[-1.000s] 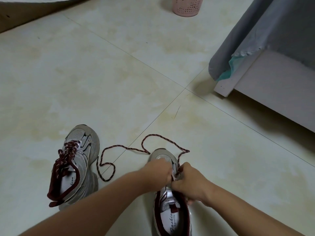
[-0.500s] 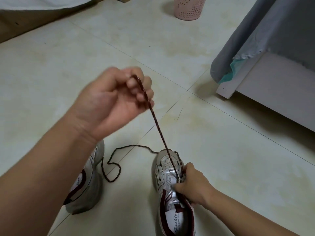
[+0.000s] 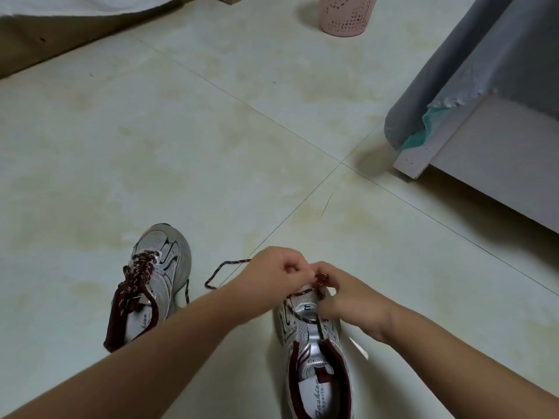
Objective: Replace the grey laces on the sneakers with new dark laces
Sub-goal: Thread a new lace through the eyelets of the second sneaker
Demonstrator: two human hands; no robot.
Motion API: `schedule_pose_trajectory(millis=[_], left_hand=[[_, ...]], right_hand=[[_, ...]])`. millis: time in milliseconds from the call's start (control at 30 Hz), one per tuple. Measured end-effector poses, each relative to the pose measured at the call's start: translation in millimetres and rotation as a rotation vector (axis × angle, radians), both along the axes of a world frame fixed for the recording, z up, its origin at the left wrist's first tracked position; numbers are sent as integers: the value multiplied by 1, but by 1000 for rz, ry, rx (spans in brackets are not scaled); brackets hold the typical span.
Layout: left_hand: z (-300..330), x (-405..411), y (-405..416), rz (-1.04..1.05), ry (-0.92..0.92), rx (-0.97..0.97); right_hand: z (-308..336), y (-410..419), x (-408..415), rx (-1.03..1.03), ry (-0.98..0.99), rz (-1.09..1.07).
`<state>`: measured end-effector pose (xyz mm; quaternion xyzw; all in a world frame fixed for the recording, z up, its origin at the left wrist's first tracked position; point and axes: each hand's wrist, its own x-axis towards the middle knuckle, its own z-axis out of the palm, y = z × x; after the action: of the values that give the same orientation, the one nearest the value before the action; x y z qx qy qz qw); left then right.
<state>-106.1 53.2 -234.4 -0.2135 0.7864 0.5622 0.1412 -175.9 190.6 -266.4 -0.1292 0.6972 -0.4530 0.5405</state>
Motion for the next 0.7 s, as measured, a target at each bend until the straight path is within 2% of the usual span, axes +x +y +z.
schedule_pose_trajectory(millis=[67, 133, 200, 267, 333, 367, 467, 567, 633, 700], left_hand=[[-6, -4, 3, 86, 40, 30], [-16, -9, -1, 160, 88, 20], [-34, -11, -12, 150, 87, -246], [-60, -8, -25, -54, -40, -610], [-81, 0, -33, -294, -190, -899], [-90, 4, -34, -351, -170, -1010], [-111, 7, -41, -412, -97, -1161], [-124, 4, -47, -464, -102, -1226], [-104, -5, -40, -449, -92, -1193], [-85, -17, -34, -212, -74, -1019]], right_hand=[[7, -1, 3, -151, -113, 25], [7, -1, -1, -152, -121, -127], [0, 6, -16, -5, -58, -338], [-6, 19, -31, 139, 50, -464], [-19, 36, -46, 291, 167, -463], [-25, 43, -51, 369, 229, -434], [-43, 56, -57, 535, 321, -334], [-43, 53, -49, 582, 298, -249], [-40, 49, -45, 674, 373, -138], [-31, 41, -42, 705, 545, -89]])
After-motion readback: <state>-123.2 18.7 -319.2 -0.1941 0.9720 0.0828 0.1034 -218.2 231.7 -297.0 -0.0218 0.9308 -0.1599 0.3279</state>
